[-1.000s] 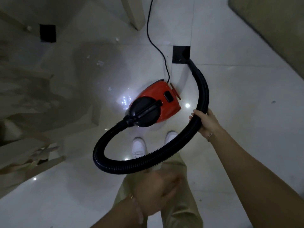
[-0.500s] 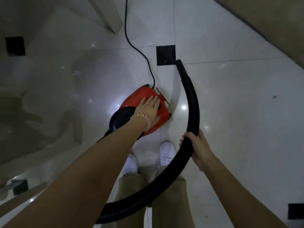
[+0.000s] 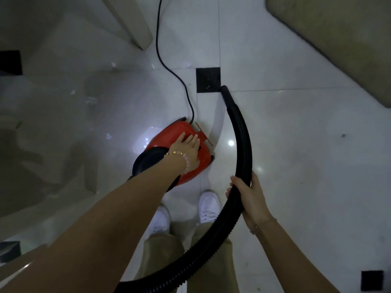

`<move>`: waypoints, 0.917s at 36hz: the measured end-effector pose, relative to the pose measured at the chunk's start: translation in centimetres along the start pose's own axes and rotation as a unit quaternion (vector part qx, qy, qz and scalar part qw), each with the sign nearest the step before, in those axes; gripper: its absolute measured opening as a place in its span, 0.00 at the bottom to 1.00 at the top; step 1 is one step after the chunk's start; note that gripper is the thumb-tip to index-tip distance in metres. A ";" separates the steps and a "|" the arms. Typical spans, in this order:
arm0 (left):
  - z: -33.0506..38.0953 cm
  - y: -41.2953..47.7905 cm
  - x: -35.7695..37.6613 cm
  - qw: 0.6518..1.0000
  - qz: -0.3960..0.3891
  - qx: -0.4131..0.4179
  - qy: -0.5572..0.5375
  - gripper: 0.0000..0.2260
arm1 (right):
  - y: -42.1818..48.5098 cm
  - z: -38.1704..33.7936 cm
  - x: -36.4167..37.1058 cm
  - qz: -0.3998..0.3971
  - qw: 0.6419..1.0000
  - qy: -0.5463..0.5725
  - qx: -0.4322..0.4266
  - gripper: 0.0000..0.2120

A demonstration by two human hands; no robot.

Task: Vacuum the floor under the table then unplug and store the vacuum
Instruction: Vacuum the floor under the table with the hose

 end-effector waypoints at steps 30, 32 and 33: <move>2.3 -20.9 -0.3 0.736 0.040 -0.026 -0.676 0.18 | -3.2 -11.7 13.4 -0.025 0.973 -0.198 -0.118 0.08; 1.8 -20.5 -0.7 0.719 0.061 -0.031 -0.691 0.18 | -2.6 -12.3 14.2 -0.027 0.972 -0.200 -0.122 0.07; 1.6 -20.4 -0.9 0.714 0.071 -0.033 -0.695 0.17 | -2.4 -12.5 14.5 -0.027 0.971 -0.200 -0.124 0.07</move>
Point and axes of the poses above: each hand's wrist, its own y-axis towards the middle knuckle, its own x-axis out of the palm, z = x × y, the point moved 9 cm from there along y, towards the middle knuckle, and after that the axes turned 7 degrees about -y, right-handed, at the moved point
